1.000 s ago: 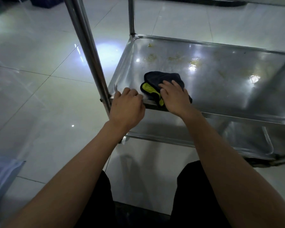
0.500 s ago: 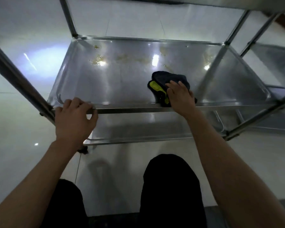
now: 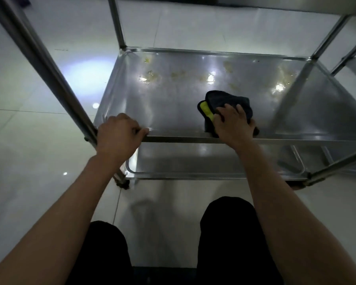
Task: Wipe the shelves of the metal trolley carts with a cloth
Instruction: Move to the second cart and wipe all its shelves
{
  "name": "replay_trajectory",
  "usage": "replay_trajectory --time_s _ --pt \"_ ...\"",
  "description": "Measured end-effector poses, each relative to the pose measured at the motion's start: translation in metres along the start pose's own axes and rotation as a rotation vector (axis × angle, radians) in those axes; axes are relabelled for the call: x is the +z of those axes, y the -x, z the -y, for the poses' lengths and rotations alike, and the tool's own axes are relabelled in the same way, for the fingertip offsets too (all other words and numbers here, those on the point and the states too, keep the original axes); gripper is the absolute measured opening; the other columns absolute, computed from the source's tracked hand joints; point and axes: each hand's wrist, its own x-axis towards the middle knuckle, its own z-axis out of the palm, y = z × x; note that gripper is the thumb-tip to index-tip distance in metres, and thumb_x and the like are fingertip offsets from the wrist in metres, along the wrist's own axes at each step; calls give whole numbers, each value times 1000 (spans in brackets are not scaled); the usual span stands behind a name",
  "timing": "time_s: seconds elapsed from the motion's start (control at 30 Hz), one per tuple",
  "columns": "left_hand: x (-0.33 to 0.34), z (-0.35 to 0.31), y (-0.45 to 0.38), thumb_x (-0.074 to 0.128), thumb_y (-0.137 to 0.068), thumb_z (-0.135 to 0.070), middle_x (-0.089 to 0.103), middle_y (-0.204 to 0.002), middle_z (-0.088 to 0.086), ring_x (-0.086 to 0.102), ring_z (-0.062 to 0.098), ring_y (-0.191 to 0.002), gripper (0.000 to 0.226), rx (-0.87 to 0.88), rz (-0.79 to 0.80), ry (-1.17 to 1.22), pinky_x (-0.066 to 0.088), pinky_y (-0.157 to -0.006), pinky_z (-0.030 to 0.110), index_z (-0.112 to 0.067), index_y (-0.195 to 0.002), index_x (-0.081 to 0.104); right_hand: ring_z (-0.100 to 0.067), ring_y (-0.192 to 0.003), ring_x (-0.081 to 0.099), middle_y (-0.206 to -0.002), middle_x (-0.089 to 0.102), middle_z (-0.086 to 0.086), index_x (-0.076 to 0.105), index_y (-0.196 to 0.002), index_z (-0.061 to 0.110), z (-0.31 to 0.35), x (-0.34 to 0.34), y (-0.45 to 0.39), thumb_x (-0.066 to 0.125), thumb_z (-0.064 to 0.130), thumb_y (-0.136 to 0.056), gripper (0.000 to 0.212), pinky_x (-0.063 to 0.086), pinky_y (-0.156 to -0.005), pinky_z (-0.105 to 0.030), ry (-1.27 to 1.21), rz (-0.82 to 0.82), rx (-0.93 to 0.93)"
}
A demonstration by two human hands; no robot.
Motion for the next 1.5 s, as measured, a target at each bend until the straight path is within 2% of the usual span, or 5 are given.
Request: replay_trajectory --time_s 0.33,0.67,1.0,1.2,1.5 --pt "12 11 15 58 -97 -37 67 -85 1 62 24 -76 26 31 -119 120 51 -84 46 -23 -90 78 -25 -154 -2 -165 17 4 38 -148 34 143 44 -17 24 41 -104 47 -5 -116 -67 -73 197 -277" --pt "13 16 13 65 -94 -31 71 -93 1 65 26 -81 20 13 -98 188 53 -82 49 -19 -96 79 -21 -154 -6 -168 10 7 34 -153 36 214 58 -33 24 39 -106 48 -10 -117 -62 -130 387 -446" --pt "9 -9 -11 64 -87 -44 52 -80 -1 56 25 -72 24 -146 18 -4 53 -71 40 -26 -74 72 -19 -154 0 -166 16 9 39 -149 37 115 36 -42 24 43 -105 46 -2 -119 -62 -155 264 -375" --pt "17 -47 -49 66 -89 -37 64 -111 6 61 30 -102 29 -102 112 21 53 -87 50 -23 -112 73 -22 -154 5 -164 21 9 42 -146 35 16 8 -43 26 42 -105 45 4 -119 -62 -123 133 -204" --pt "35 -60 -76 59 -93 -34 63 -110 9 57 32 -105 23 24 172 9 53 -86 51 -28 -106 76 -26 -153 6 -164 22 4 41 -148 31 -60 -22 -54 31 39 -104 46 2 -117 -66 -37 64 19"
